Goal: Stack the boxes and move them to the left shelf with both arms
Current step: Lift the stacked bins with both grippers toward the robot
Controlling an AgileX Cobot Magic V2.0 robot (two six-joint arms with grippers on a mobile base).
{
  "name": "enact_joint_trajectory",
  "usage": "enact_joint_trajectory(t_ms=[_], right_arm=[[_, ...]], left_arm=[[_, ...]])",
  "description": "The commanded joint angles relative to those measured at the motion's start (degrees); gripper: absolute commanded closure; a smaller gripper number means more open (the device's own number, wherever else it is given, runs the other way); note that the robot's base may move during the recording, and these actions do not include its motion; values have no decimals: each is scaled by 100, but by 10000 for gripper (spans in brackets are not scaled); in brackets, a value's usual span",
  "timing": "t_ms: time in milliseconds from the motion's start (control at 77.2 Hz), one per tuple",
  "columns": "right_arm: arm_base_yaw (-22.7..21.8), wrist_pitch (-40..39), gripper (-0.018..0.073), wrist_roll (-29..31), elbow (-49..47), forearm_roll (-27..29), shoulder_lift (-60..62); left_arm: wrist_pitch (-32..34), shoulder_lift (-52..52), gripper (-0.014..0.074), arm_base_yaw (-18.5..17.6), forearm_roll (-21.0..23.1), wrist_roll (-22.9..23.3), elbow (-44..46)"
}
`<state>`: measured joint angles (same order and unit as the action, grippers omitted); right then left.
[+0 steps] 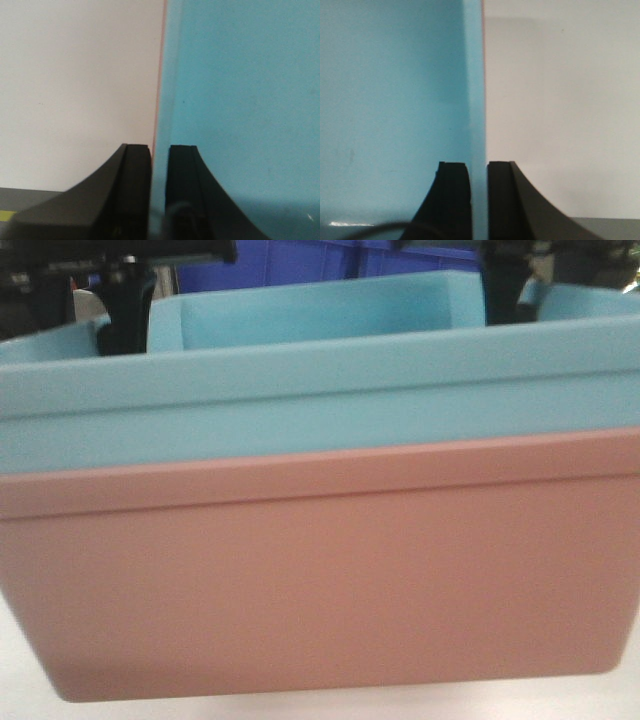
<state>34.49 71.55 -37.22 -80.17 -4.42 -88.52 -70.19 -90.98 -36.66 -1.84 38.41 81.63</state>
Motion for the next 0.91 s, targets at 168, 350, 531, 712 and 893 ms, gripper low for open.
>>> enact_joint_trajectory(t_ms=[168, 350, 531, 712, 893], right_arm=[[491, -143, 502, -646, 614, -81, 1105], [822, -138, 502, -789, 910, -81, 1577], [950, -127, 502, -866, 1020, -86, 1775], [1143, -139, 502, -940, 1104, -155, 1789], [1360, -201, 502, -1241, 1104, -217, 1789]], left_arm=[[-531, 870, 589, -753, -408, 680, -35], [-531, 1278, 589, -1086, -368, 1007, -358], [-531, 1627, 589, -1313, -239, 1330, -827], [-531, 1900, 589, -1488, -251, 1552, -1199], [-531, 2072, 589, -1488, -367, 1623, -1311]])
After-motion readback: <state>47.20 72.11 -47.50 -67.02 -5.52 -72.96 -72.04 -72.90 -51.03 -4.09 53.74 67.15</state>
